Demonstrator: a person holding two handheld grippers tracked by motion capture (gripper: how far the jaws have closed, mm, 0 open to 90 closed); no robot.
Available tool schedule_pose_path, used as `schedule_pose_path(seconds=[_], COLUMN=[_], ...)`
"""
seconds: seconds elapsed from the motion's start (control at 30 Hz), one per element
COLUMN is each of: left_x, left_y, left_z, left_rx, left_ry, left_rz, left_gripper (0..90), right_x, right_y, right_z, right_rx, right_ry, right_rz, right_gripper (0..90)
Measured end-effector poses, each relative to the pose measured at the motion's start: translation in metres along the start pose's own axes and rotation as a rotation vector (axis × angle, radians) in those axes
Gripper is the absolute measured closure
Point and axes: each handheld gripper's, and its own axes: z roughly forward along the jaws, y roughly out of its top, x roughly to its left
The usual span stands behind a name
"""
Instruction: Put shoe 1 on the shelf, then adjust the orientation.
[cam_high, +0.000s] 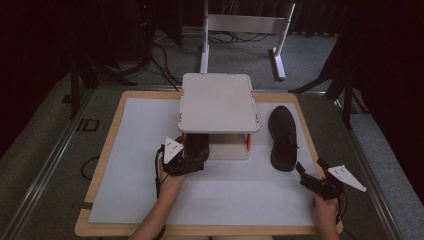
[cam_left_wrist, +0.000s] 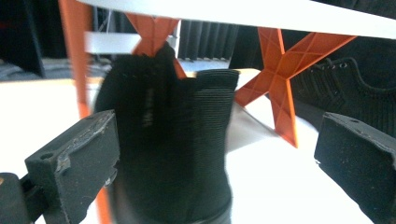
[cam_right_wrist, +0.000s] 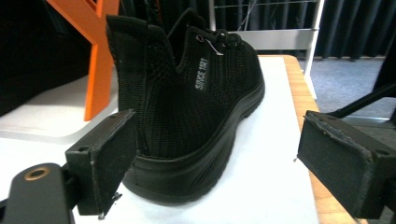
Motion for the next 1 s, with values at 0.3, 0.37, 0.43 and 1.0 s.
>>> schedule_pose_path(seconds=[0.3, 0.37, 0.43, 1.0], left_x=[0.037, 0.048, 0.058, 0.105], left_y=[-0.016, -0.021, -0.025, -0.044], left_z=[-0.040, -0.051, -0.063, -0.116], left_rx=[-0.010, -0.007, -0.004, -0.012], left_ry=[-0.037, -0.036, -0.013, 0.015], left_rz=[0.076, 0.088, 0.095, 0.124], left_gripper=[0.7, 0.7, 0.7, 0.7], right_x=[-0.002, -0.002, -0.001, 0.007], right_y=[0.001, 0.000, 0.000, 0.037], right_z=[-0.001, -0.002, -0.002, 0.005], right_rx=[0.016, 0.027, 0.036, 0.246], right_ry=[0.037, 0.032, 0.007, 0.027], right_rz=[0.030, 0.036, 0.042, 0.032], right_gripper=[13.7, 14.7, 13.3, 17.4])
